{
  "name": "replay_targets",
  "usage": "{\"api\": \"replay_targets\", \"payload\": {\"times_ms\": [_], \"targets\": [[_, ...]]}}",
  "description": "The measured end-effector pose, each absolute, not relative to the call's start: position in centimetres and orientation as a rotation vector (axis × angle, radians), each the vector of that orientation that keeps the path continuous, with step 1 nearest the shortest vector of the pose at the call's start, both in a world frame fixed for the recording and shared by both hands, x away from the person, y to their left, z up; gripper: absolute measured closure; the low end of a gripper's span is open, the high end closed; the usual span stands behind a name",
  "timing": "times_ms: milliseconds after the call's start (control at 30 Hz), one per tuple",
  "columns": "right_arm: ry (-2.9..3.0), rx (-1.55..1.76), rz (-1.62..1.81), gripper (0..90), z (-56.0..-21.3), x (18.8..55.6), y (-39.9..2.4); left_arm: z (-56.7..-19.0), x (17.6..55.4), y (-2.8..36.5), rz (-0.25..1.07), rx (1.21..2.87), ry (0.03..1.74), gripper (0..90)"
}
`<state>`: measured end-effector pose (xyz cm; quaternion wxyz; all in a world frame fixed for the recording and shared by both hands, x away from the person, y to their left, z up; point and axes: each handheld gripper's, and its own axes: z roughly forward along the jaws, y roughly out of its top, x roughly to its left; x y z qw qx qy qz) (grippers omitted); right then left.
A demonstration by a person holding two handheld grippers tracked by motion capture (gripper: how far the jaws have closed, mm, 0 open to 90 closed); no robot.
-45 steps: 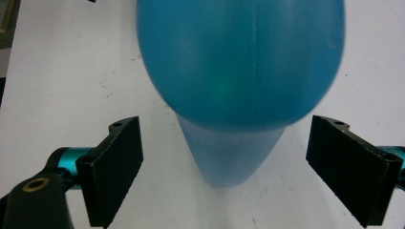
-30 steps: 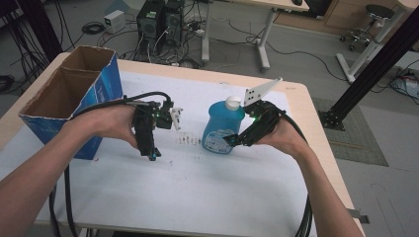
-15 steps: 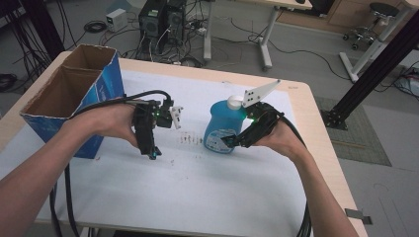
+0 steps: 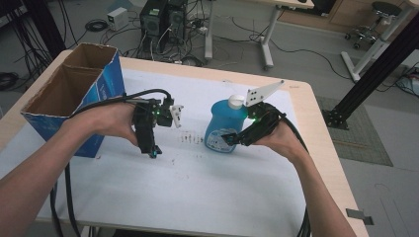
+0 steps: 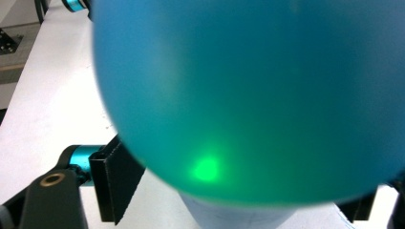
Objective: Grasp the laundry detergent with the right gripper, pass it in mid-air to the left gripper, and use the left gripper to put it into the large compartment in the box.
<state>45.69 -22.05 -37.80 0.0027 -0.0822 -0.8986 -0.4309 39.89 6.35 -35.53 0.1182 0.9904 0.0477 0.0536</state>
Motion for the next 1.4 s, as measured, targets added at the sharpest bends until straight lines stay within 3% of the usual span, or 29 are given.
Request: {"api": "replay_targets", "payload": {"times_ms": [67, 500, 533, 1400], "targets": [[-2.813, -0.260, -1.359, 20.7, -37.82, 45.74, -22.13, -35.51, 39.87, 6.38, 0.157, 2.899, 0.138, 13.4], [-2.818, -0.281, -1.360, 21.3, -37.91, 45.92, -22.02, -35.46, 39.87, 6.45, 0.163, 2.900, 0.137, 13.4], [-2.810, -0.286, -1.361, 25.7, -37.90, 45.92, -22.05, -35.46, 39.86, 6.44, 0.165, 2.901, 0.137, 13.4], [-2.794, -0.279, -1.386, 31.9, -38.03, 46.03, -21.83, -35.36, 39.80, 6.43, 0.167, 2.895, 0.138, 13.4]]}}
